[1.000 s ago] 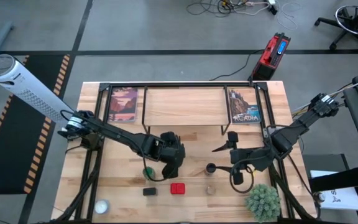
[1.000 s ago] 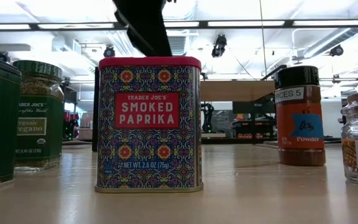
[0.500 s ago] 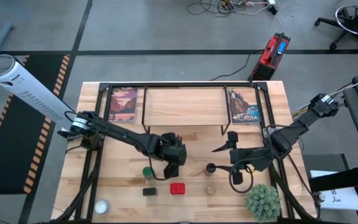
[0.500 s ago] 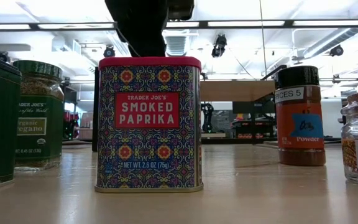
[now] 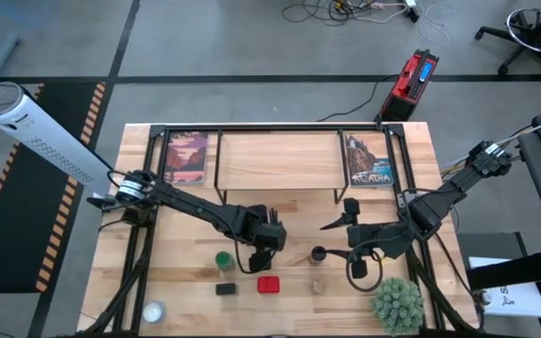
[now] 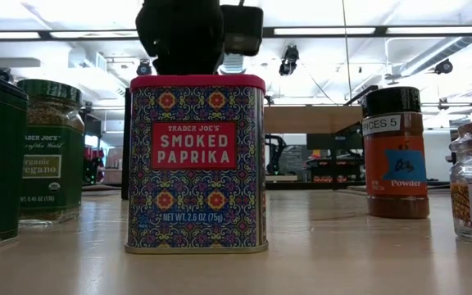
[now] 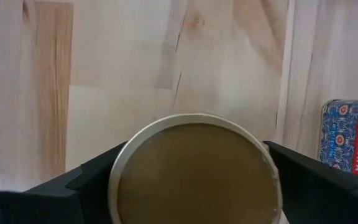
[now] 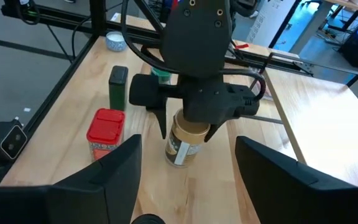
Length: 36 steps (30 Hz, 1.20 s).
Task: Shelf spices
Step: Put the yellow seasoning bottle on the shelf
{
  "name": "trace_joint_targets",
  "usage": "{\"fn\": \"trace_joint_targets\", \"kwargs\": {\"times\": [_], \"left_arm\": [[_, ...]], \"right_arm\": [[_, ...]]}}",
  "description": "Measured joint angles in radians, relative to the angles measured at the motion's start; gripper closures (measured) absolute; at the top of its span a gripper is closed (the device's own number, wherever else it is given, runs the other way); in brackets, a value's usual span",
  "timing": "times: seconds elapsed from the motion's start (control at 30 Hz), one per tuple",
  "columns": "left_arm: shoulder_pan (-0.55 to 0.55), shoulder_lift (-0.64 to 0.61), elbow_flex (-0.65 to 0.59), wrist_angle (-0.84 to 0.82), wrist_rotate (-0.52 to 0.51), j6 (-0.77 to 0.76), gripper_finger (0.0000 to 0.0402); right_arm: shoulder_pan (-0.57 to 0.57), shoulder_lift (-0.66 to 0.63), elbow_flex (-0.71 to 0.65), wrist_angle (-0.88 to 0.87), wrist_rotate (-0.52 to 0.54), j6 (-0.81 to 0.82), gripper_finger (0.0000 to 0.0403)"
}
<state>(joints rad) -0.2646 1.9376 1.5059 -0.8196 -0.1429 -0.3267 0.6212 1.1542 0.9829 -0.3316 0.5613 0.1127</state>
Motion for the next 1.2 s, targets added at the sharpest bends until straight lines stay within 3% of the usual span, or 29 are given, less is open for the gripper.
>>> {"fn": "trace_joint_targets", "kwargs": {"times": [0.3,0.67,0.9,1.2], "left_arm": [[0.000,0.004,0.000,0.004,-0.001,0.004,0.0083],[0.000,0.005,-0.001,0.005,0.004,0.008,0.0135],[0.001,0.005,0.002,0.003,0.052,0.007,0.0123],[0.000,0.007,0.071,-0.033,0.089,0.025,0.0137]], "right_arm": [[0.000,0.000,0.000,0.000,0.000,0.000,0.0175],[0.000,0.000,0.000,0.000,0.000,0.000,0.0177],[0.000,0.000,0.000,-0.001,0.000,0.000,0.0182],[0.000,0.000,0.000,-0.001,0.000,0.000,0.0184]]}}
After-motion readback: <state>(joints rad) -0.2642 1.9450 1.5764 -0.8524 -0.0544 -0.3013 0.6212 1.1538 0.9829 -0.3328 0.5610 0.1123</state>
